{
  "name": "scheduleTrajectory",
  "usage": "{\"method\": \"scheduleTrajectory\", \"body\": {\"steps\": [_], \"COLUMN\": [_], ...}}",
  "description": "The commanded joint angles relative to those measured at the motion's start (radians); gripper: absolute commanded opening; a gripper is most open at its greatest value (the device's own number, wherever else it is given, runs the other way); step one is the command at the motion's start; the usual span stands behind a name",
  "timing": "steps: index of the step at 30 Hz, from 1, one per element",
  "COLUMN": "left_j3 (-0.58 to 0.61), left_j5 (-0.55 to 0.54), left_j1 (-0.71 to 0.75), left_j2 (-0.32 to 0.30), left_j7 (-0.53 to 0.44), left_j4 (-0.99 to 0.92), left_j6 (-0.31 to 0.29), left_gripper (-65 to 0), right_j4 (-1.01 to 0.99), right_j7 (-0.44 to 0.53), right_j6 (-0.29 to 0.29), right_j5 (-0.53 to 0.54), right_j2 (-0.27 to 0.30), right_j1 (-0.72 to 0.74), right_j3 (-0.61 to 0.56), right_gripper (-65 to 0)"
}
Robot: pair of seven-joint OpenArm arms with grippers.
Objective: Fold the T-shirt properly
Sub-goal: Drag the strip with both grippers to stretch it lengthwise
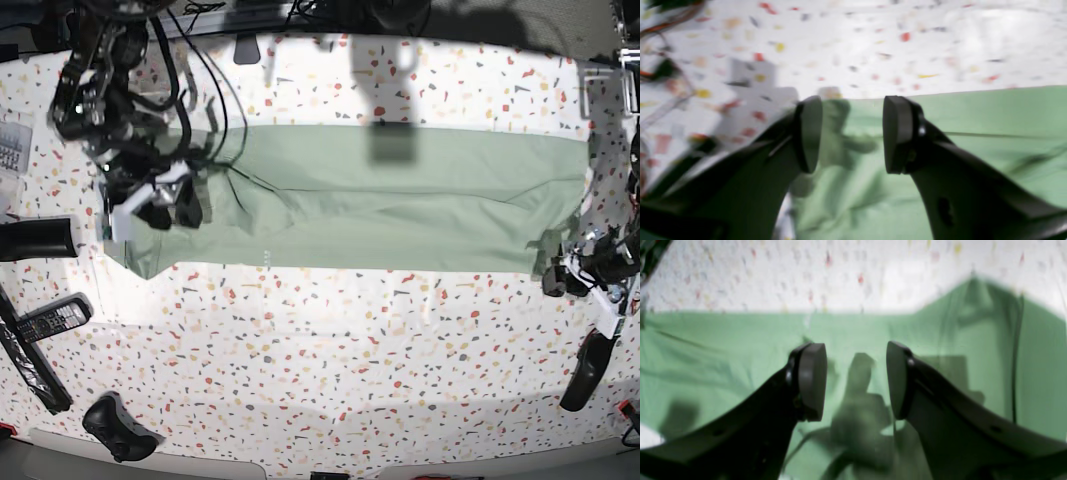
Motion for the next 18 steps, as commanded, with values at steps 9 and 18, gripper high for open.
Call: {"method": "scheduleTrajectory", "body": {"steps": [9,18], "left_j3": [-0.198,-0.198], "left_j5": [-0.092,0.088], "left_j1": [-0.015,0.129], "left_j2": [-0.022,-0.023], "left_j7": [0.003,-0.116], "left_j4": [0.012,0.011], "left_j6": [-0.036,-0.064], "left_gripper": [-37.9,-37.9], "right_j4": [0.233,0.246], "right_j7": [0.026,-0.072], "right_j6": [0.008,0.008], "right_j5": [0.026,0.091], "right_j2": [0.007,0.008], "right_j1": [-0.23,-0.27], "right_j3": [0.01,0.234], "right_gripper": [-36.4,-36.4]}}
